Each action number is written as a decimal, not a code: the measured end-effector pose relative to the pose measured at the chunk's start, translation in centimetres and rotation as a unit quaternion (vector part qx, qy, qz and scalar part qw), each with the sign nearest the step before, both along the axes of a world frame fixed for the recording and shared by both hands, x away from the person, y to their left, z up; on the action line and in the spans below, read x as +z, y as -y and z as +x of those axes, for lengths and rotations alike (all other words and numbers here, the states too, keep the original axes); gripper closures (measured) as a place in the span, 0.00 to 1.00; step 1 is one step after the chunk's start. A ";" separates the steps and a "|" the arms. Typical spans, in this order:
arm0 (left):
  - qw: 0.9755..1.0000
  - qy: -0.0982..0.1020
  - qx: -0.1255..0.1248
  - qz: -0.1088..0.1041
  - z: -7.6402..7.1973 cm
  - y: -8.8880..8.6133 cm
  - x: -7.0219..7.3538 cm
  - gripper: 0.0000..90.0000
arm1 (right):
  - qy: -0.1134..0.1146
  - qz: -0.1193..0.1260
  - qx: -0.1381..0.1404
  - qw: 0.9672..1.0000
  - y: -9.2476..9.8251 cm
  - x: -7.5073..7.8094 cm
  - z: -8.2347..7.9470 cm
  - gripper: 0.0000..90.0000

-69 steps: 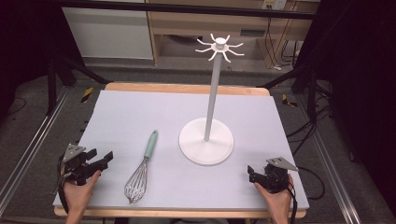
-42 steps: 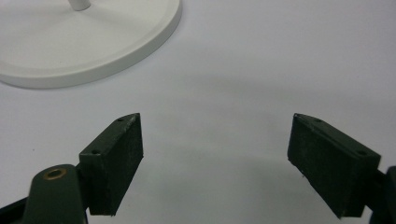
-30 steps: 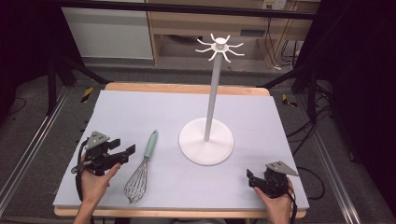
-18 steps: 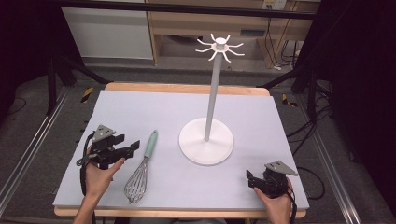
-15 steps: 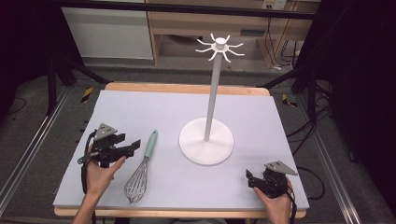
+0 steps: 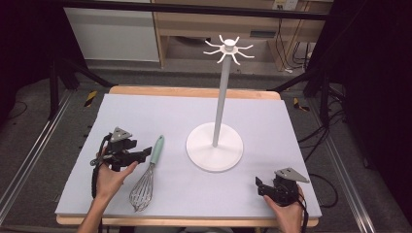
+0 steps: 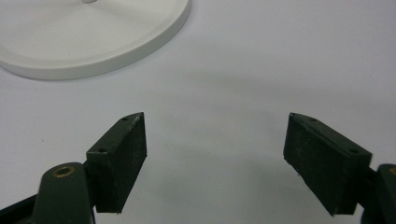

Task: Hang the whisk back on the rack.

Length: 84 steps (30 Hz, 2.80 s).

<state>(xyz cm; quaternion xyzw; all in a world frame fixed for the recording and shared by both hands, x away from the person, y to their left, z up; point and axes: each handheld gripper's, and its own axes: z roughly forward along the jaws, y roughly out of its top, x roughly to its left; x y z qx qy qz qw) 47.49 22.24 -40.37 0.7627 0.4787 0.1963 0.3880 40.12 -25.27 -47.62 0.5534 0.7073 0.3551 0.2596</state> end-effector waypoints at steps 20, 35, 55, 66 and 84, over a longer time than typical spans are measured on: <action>0.996 -0.069 -0.011 0.061 1.7 2.2 -2.8 0.47 | -0.013 0.000 0.013 1.000 0.0 0.0 0.1 0.30; 0.991 -0.114 -0.014 0.074 2.2 2.8 -4.4 0.57 | -0.010 -0.002 0.004 1.000 0.1 0.0 0.2 0.29; 0.984 -0.162 -0.009 0.077 3.1 3.4 -5.2 0.68 | -0.015 0.000 0.010 1.000 0.0 -0.1 0.3 0.31; 0.980 -0.186 -0.009 0.077 3.5 3.2 -4.8 0.73 | -0.015 0.000 0.009 1.000 0.1 -0.1 0.3 0.31; 0.983 -0.170 -0.021 0.062 2.5 2.7 -3.1 0.76 | -0.017 0.001 0.008 1.000 0.2 -0.1 0.3 0.32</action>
